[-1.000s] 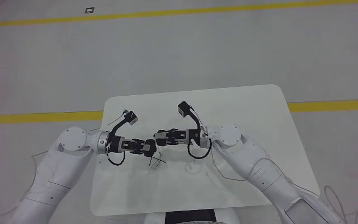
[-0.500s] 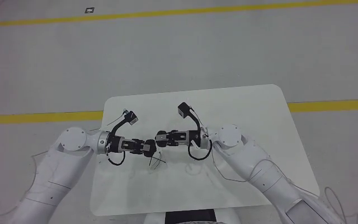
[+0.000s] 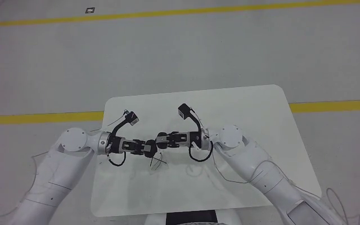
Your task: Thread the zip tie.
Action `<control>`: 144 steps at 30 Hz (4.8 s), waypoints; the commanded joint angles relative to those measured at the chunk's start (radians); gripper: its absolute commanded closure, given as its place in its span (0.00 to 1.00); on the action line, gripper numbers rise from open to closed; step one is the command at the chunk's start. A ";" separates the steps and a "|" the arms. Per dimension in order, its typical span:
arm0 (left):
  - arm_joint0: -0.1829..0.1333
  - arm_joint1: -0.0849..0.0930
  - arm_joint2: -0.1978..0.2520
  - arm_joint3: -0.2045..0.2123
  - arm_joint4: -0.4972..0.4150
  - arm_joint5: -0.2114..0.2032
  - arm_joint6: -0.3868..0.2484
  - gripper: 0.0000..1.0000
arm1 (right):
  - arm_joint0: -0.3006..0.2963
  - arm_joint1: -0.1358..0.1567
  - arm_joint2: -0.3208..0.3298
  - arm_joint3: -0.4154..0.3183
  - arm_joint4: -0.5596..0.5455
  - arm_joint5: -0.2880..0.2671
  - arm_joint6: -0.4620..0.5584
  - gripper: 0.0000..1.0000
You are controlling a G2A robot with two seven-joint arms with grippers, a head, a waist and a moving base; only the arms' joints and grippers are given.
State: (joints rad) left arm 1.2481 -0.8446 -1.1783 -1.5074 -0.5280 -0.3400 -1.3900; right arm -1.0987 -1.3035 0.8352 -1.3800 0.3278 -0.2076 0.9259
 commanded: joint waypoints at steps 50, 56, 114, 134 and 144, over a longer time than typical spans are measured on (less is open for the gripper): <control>0.000 0.000 0.000 0.000 0.000 0.000 0.000 0.00 | -0.054 0.003 0.067 0.018 0.045 -0.039 -0.146 1.00; 0.003 -0.001 0.002 0.002 0.004 0.004 0.017 0.00 | -0.065 0.003 0.066 0.004 0.035 -0.031 -0.171 1.00; 0.076 -0.092 0.047 0.057 -0.028 0.000 0.539 0.00 | -0.195 -0.077 -0.001 -0.002 0.150 -0.114 -0.738 1.00; 0.071 -0.102 0.069 0.053 -0.012 0.003 0.586 0.00 | -0.222 -0.088 -0.005 -0.026 0.138 -0.104 -0.750 1.00; 0.082 -0.103 0.056 0.041 -0.006 0.001 0.612 0.13 | -0.233 -0.093 -0.003 -0.036 0.019 -0.059 -0.805 1.00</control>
State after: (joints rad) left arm 1.3286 -0.9479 -1.1202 -1.4659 -0.5343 -0.3398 -0.7795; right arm -1.3312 -1.3967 0.8306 -1.4153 0.3645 -0.2708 0.1287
